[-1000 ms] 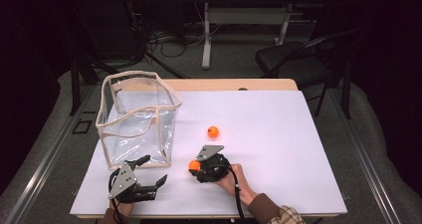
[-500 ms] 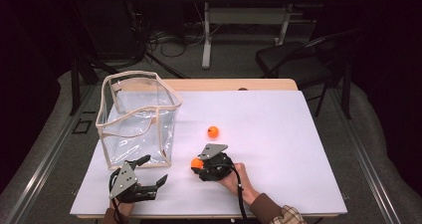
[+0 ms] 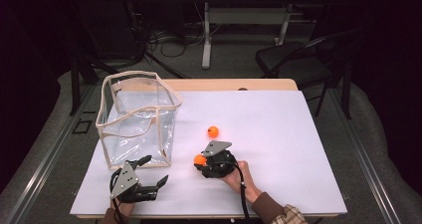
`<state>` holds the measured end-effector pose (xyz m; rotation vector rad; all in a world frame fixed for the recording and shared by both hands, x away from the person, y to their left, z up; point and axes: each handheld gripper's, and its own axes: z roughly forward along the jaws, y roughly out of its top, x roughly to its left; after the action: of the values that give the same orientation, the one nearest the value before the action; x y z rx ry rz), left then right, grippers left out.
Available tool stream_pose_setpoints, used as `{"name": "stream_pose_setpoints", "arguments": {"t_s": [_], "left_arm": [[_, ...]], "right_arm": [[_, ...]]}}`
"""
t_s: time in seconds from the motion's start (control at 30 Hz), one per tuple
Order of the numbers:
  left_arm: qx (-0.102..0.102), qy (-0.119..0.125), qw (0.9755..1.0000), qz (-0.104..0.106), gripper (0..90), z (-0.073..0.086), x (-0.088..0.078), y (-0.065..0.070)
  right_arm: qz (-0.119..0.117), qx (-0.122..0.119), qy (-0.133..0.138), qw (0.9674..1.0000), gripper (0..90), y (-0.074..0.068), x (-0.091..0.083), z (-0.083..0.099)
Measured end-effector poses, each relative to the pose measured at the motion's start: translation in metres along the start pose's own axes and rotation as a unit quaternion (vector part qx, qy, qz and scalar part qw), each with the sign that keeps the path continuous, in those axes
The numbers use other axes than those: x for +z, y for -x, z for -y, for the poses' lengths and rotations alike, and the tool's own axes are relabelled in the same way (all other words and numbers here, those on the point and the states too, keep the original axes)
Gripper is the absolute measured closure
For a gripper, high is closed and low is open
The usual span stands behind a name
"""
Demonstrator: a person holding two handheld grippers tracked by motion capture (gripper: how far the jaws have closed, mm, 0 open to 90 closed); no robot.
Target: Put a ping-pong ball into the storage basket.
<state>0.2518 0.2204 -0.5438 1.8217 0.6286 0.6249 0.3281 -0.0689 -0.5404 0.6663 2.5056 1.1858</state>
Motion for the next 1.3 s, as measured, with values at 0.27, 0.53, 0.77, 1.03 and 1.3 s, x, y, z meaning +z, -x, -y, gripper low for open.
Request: {"name": "stream_pose_setpoints", "arguments": {"t_s": [0.27, 0.53, 0.77, 1.03, 1.3], "left_arm": [[-0.001, -0.001, 1.0000, 0.000, 15.8, 0.000, 0.000, 0.000], [0.000, 0.000, 1.0000, 0.000, 15.8, 0.000, -0.001, 0.000], [0.000, 0.001, 1.0000, 0.001, 15.8, 0.000, -0.001, 0.000], [-0.001, -0.001, 1.0000, 0.001, 15.8, 0.000, 0.000, 0.000], [-0.001, 0.000, 1.0000, 0.000, 15.8, 0.000, 0.000, -0.001]], "right_arm": [[0.006, 0.002, 0.003, 1.0000, 50.5, 0.004, -0.002, 0.000], [0.008, 0.002, 0.005, 1.0000, 50.5, 0.007, -0.005, -0.001], [0.016, 0.008, 0.010, 0.9998, 50.5, 0.012, -0.009, -0.003], [0.025, 0.011, 0.018, 0.9995, 50.4, 0.017, -0.012, -0.004], [0.036, 0.018, 0.029, 0.9987, 50.5, 0.026, -0.019, -0.005]]}}
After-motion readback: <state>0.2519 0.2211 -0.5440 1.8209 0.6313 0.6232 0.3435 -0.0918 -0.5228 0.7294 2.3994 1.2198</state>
